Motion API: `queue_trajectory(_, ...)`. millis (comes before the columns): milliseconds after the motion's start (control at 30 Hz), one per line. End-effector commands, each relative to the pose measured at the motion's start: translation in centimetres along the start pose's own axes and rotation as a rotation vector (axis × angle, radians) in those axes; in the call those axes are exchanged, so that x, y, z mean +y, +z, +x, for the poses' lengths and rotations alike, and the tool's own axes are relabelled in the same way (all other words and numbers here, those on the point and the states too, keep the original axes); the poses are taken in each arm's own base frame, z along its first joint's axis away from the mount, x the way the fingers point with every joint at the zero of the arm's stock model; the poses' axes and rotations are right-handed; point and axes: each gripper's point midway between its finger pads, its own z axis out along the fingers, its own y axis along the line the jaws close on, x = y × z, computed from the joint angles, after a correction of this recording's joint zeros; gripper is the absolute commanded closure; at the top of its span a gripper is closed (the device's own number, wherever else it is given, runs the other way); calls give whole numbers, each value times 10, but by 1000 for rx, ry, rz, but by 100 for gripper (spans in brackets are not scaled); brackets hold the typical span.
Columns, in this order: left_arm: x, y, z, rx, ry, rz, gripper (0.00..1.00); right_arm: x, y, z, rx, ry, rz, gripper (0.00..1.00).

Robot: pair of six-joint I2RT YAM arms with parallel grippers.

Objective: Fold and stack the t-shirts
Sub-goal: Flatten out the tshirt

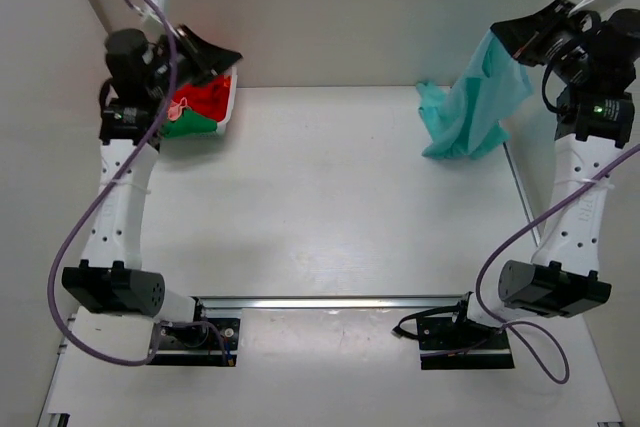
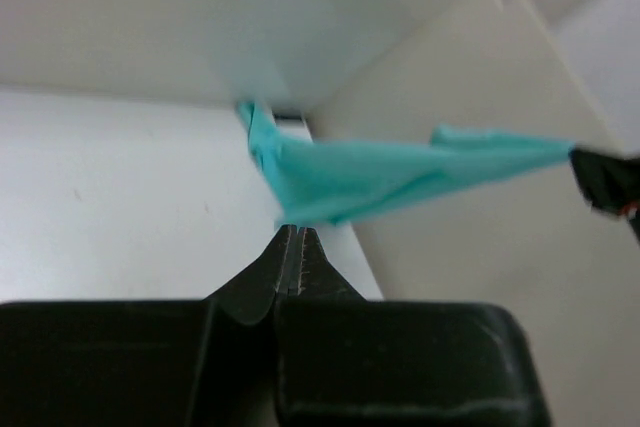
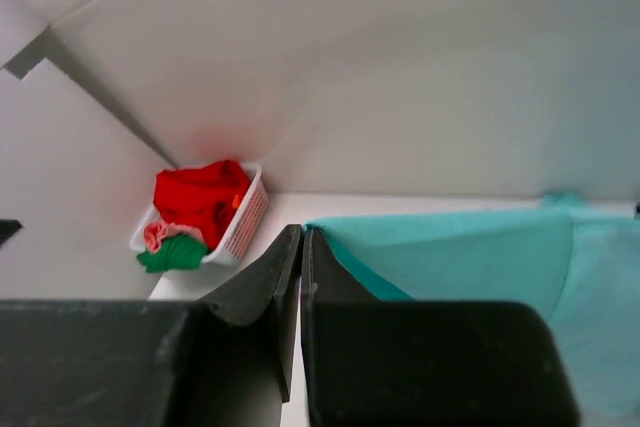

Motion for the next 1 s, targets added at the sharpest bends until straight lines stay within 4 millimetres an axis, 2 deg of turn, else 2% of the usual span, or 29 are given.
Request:
queue_trajectory(0,6,17,93,175,3,42,100,26,-13,13,-2,-56,-35,100)
queue_trajectory(33,2,17,114,204,26,51,98,28,-11,26,15,-52,-28,100)
queue_trajectory(67,-3,17,153,263,11,79,86,32,-15,32,20,-59,-29,100)
queue_trajectory(100,20,14,192,320,-32,35,80,45,-22,31,6,-68,-35,100)
queue_trajectory(133,1,11,204,309,-62,102,73,51,-20,43,29,-45,-54,100)
queue_trajectory(167,4,5,224,317,-133,140,74,65,-25,46,30,-24,-82,100)
queue_trajectory(200,19,1,245,328,-166,137,73,75,-27,47,26,-25,-106,100)
queue_trajectory(233,19,-6,250,336,-206,143,72,93,-26,56,46,-2,-150,100)
queue_trajectory(267,27,-12,258,339,-220,136,71,108,-22,66,70,-10,-185,100)
queue_trajectory(300,36,-14,262,333,-216,119,69,124,-26,62,60,-24,-210,100)
queue_trajectory(333,36,-18,262,330,-201,125,68,137,-25,71,83,-32,-233,100)
queue_trajectory(367,38,-17,263,329,-175,119,68,149,-27,70,82,-31,-261,100)
queue_trajectory(467,35,-11,269,355,-126,139,64,162,-40,62,54,9,-317,100)
queue_trajectory(500,30,-9,276,377,-134,165,61,157,-43,63,55,34,-310,100)
queue_trajectory(533,31,-10,284,396,-147,171,60,162,-50,61,41,32,-321,100)
queue_trajectory(567,23,-10,289,410,-179,222,65,160,-52,65,47,39,-315,100)
queue_trajectory(600,16,-9,296,449,-238,255,72,151,-52,72,63,47,-286,100)
queue_trajectory(633,7,-9,302,480,-278,285,87,148,-53,78,78,52,-285,100)
queue_trajectory(667,14,-5,316,521,-308,271,95,145,-54,80,80,53,-282,99)
queue_trajectory(700,12,3,322,534,-323,267,100,142,-56,84,86,59,-277,100)
queue_trajectory(733,10,6,326,535,-329,266,100,140,-57,91,98,65,-274,100)
queue_trajectory(767,15,13,331,530,-336,241,95,139,-61,92,98,64,-266,99)
queue_trajectory(800,18,20,330,504,-347,228,70,136,-62,97,110,64,-254,100)
queue_trajectory(833,25,26,331,489,-355,216,66,133,-65,100,112,65,-240,100)
queue_trajectory(867,22,29,326,471,-348,224,65,128,-69,101,115,59,-225,100)
queue_trajectory(900,33,35,322,450,-352,191,63,121,-71,105,127,64,-204,100)
queue_trajectory(933,36,37,322,447,-349,188,61,108,-71,111,138,77,-173,99)
queue_trajectory(967,39,41,315,429,-359,182,62,105,-76,122,167,93,-175,100)
